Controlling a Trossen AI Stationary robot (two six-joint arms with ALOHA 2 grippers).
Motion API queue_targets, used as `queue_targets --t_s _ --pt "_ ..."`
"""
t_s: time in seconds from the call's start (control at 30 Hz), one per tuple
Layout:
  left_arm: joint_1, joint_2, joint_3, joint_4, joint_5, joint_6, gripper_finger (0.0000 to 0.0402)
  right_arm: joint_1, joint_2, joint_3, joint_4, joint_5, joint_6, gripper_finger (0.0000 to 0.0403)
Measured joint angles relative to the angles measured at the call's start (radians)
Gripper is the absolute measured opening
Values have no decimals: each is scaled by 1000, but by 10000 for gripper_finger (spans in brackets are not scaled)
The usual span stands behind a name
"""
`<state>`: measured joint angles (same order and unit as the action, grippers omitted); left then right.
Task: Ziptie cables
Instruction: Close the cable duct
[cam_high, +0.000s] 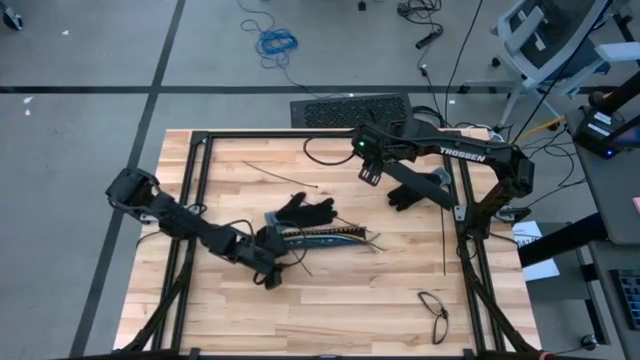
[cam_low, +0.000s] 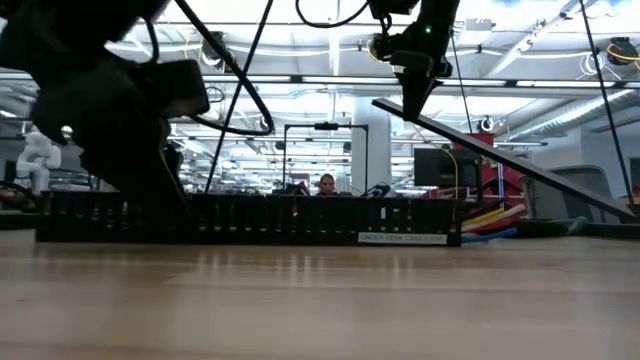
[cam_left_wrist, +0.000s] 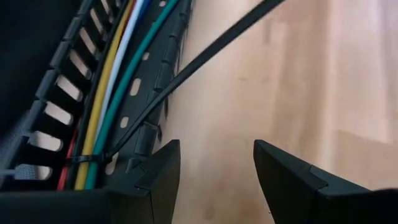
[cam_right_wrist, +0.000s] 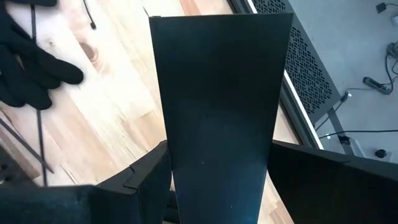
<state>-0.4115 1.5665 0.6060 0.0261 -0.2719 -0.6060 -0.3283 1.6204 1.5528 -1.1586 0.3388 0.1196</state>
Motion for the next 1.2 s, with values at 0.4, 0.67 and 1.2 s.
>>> queue_targets --t_s 0.4,0.67,1.2 --pt "40 -75 -5 -154 105 68 201 10 0 0 -32 -4 26 231" --pt "-55 -348 -7 -313 140 -21 201 9 0 0 -39 -46 15 231" --pt "-95 -789 -5 -623 -202 -274 201 66 132 0 -23 -297 -142 231"
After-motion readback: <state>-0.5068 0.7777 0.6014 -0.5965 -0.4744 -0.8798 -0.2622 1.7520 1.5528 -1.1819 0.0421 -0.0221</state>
